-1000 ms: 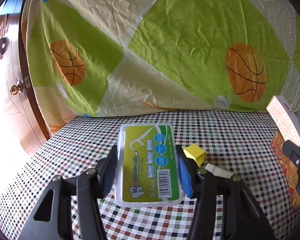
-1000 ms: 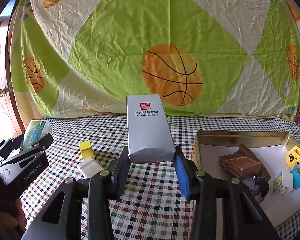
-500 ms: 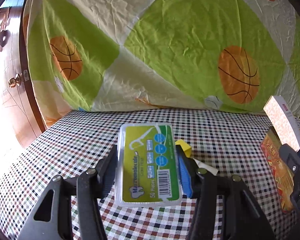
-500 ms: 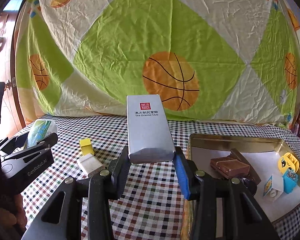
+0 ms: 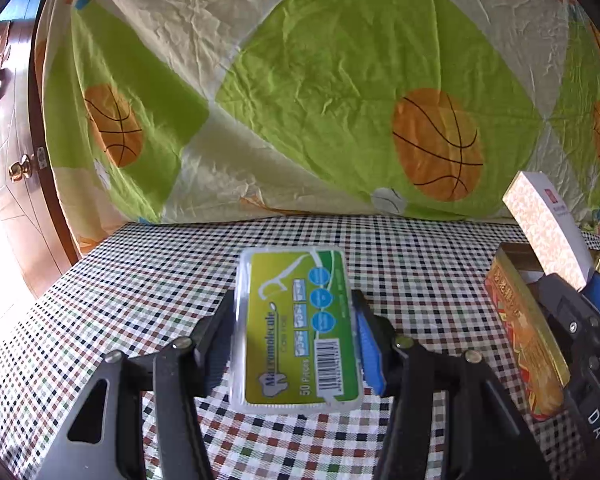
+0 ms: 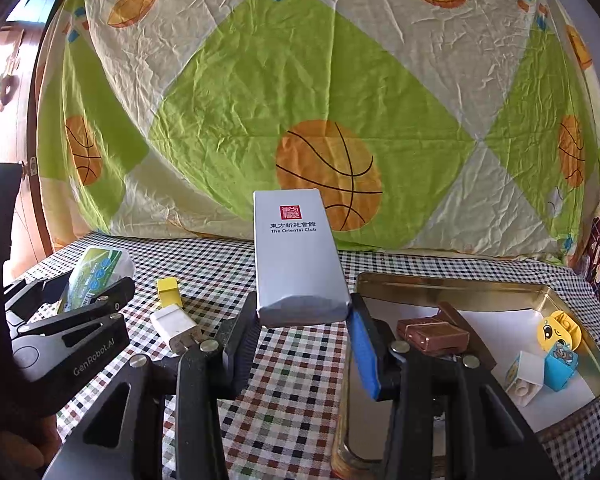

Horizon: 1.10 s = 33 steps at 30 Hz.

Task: Organize rigid objects
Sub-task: 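Carry the green floss box and white logo box over the tin tray with both tools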

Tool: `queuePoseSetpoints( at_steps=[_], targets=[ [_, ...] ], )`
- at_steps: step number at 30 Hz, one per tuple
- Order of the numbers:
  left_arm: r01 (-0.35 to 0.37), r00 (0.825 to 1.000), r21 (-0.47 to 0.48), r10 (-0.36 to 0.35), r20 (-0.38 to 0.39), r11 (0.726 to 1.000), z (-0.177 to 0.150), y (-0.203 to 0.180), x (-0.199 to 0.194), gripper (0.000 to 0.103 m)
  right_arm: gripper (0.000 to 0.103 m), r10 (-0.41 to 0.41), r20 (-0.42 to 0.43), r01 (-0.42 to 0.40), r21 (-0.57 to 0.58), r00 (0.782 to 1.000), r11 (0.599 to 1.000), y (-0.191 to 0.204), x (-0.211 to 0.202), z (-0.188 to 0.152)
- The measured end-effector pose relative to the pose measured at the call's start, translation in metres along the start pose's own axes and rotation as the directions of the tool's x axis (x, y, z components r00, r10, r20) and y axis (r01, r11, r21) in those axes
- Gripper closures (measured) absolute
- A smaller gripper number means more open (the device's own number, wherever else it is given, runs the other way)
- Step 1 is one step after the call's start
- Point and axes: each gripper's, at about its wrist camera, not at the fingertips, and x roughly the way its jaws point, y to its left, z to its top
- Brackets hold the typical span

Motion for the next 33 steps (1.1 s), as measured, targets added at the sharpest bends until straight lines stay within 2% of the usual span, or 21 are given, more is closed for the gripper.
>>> queuePoseSetpoints(
  at_steps=[11, 18, 24, 33],
  targets=[
    [0.037, 0.999, 0.0, -0.037, 0.012, 0.999, 0.003, -0.024, -0.016, 0.049, 0.057, -0.037, 0.029, 0.037, 0.027, 0.999, 0.999, -0.036, -0.012, -0.003],
    [0.068, 0.997, 0.032, -0.069, 0.025, 0.997, 0.007, -0.05, -0.025, 0.049, 0.057, -0.068, 0.04, 0.066, 0.038, 0.997, 0.997, -0.063, -0.018, -0.005],
    [0.092, 0.995, 0.048, -0.094, 0.037, 0.995, 0.01, -0.071, -0.032, 0.049, 0.058, -0.083, 0.043, 0.078, 0.098, 0.996, 0.992, -0.092, -0.023, -0.003],
    [0.131, 0.99, 0.074, -0.135, 0.042, 0.989, 0.011, -0.105, -0.036, 0.049, 0.058, -0.149, 0.035, 0.144, 0.111, 0.988, 0.983, -0.138, -0.028, -0.007]
  ],
)
